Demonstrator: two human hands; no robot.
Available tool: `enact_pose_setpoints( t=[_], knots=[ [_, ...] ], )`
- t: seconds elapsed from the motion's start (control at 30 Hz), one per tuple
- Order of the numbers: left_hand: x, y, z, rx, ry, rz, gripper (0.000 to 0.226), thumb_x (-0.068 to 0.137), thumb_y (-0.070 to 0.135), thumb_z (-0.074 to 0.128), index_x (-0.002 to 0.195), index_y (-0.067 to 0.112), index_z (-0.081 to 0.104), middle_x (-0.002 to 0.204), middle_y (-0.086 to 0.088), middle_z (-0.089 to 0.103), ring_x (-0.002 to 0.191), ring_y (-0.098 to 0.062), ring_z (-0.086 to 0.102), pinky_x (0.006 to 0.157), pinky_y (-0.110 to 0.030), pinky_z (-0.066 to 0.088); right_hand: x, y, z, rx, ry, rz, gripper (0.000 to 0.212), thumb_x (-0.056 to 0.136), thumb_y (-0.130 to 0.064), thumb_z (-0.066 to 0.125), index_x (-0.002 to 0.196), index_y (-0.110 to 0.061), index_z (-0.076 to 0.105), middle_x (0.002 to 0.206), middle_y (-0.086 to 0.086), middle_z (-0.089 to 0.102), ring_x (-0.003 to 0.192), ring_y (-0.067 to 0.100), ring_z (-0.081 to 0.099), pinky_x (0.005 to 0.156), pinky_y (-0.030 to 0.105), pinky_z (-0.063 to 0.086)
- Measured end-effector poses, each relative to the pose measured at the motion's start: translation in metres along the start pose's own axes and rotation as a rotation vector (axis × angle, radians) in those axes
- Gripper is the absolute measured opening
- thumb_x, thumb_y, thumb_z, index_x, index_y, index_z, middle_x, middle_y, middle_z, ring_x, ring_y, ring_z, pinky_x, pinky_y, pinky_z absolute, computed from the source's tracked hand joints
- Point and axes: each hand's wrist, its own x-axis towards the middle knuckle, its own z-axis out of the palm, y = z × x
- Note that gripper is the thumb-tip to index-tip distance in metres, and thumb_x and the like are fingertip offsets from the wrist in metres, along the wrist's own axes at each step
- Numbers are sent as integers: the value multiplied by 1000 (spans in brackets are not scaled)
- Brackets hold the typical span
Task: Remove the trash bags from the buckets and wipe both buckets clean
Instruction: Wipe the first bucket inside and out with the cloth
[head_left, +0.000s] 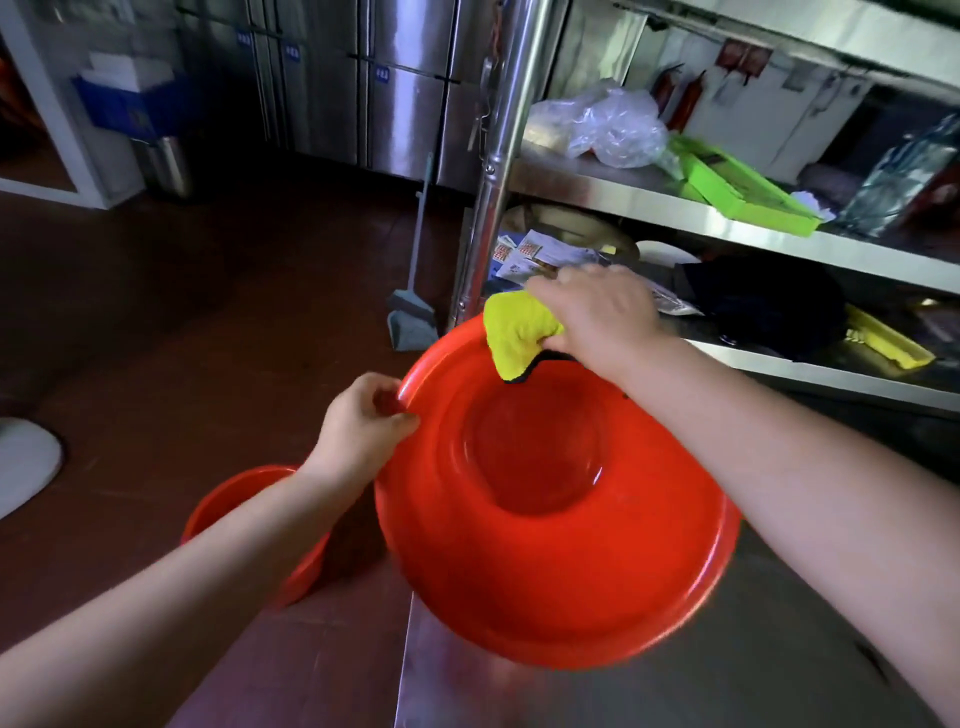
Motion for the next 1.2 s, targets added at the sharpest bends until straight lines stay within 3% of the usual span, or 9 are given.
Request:
enact_pose_setpoints(
  t=[0.13,0.2,0.3,0.4,0.67,0.8,0.93,1.07,1.2],
  knots=[
    [40,25,15,414,-106,315,55,65,16,76,116,11,56,107,-7,60,102,-24,55,81,-27,41,-2,-21,-5,-95,-54,-157,43,83,-35,65,121,-24,46,111,8,58,106,28,54,87,39,38],
    [46,31,26,471,-172,334,55,67,19,74,119,12,55,106,-9,62,99,-27,59,82,-32,47,0,-22,-7,-113,-54,-173,43,84,-31,65,121,-23,45,110,7,58,106,28,53,88,39,37],
    [47,30,37,318,-156,267,28,76,16,65,105,15,61,81,-7,66,74,-28,64,66,-37,51,5,-19,-12,-118,-6,-174,43,81,-31,67,119,-25,47,108,7,59,102,29,54,79,37,36],
    [51,27,40,183,-119,235,11,79,17,65,84,9,62,63,-8,59,56,-27,56,59,-40,49,7,-15,-11,-129,46,-158,46,79,-28,68,121,-26,48,106,5,59,101,29,53,78,38,37],
    [48,14,44,120,-120,124,9,78,20,66,77,12,63,56,-3,55,53,-22,50,57,-38,46,-18,-22,30,-259,382,-55,46,78,-18,51,123,-27,56,99,-1,64,83,21,61,66,33,45],
    [53,14,44,106,-117,105,7,79,20,65,76,15,61,58,-5,56,53,-23,52,57,-37,46,-15,-16,40,-227,544,-74,43,84,-11,46,125,-24,41,104,3,66,89,24,62,70,34,46],
    [58,15,41,101,-122,82,10,79,19,65,71,20,59,56,-3,57,50,-22,54,55,-35,47,-15,-10,49,-138,715,-80,35,92,-9,52,121,-28,46,108,5,68,95,26,65,76,35,47],
    [65,9,32,69,-107,39,6,79,18,65,74,18,62,64,-10,64,56,-28,61,62,-42,54,-26,-1,55,-110,725,20,34,91,-6,50,118,-28,50,110,7,68,98,28,65,80,37,46],
    [66,5,32,113,-118,76,6,79,16,65,76,21,62,66,-7,67,61,-25,64,61,-39,55,-23,-10,47,-110,528,226,49,62,-10,76,109,-17,65,113,10,65,106,31,61,90,43,44]
  ],
)
